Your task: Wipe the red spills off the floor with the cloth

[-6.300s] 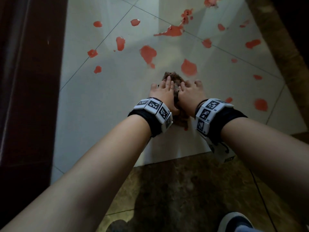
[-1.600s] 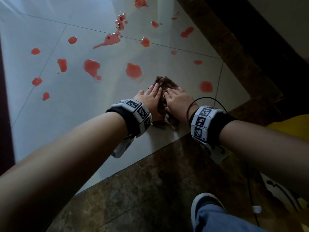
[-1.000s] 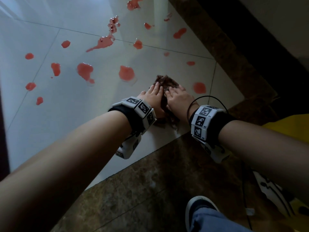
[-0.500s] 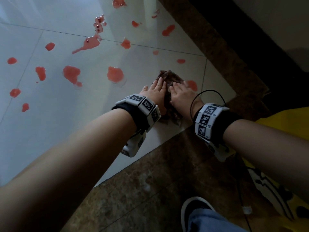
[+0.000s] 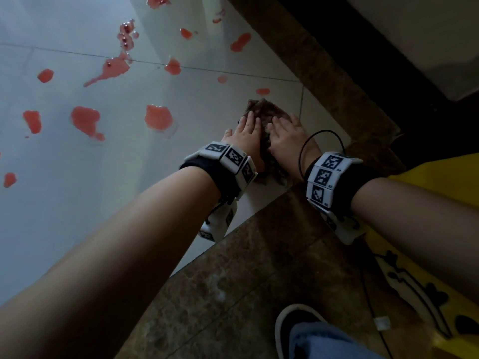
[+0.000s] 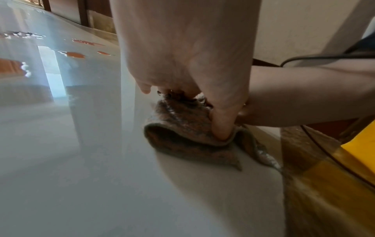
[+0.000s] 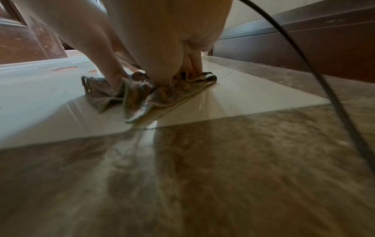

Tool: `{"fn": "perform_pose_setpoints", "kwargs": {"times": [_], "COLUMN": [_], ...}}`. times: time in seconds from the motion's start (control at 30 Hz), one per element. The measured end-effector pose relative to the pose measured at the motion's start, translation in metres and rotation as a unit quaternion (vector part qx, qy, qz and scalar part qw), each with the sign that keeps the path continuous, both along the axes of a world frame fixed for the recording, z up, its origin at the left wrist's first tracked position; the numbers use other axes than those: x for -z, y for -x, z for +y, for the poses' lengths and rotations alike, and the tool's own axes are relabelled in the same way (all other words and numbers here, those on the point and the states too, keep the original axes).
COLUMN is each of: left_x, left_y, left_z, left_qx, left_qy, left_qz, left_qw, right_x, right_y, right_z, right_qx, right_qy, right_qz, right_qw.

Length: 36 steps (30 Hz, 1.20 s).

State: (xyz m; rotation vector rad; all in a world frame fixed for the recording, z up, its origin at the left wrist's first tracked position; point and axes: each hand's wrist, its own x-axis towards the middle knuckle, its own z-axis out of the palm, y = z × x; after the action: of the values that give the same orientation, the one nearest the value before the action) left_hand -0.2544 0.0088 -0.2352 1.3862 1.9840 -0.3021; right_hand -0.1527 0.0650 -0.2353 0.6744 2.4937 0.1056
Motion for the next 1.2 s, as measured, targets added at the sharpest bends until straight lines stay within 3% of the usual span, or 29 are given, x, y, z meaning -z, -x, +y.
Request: {"fn": "perform_pose_setpoints", "kwargs": {"times": [0.4, 0.93, 1.2], "left_x": [0.000, -0.009, -0.019], "left_y": [-0.014, -0.033, -0.044], "left_z": [0.017, -0.001, -0.019], "left_qx": [-0.010, 0.073, 0.096], "left_qy": [-0.018, -0.069, -0.064], "left_qz": [-0.016, -0.009, 0.035], "left_qw": [1.000, 0.995, 0.993], "right_x": [-0.006, -0.011, -0.014], "right_y": [-0.022, -0.031, -0.028], "right_z": [0.020, 0.009, -0.024], "right_qx": [0.012, 0.088, 0.016], "right_qy": [-0.018, -0.015, 0.017], "right_qz": [-0.018, -0.069, -0.101], "right_qw": [1.000, 0.994, 0.995]}}
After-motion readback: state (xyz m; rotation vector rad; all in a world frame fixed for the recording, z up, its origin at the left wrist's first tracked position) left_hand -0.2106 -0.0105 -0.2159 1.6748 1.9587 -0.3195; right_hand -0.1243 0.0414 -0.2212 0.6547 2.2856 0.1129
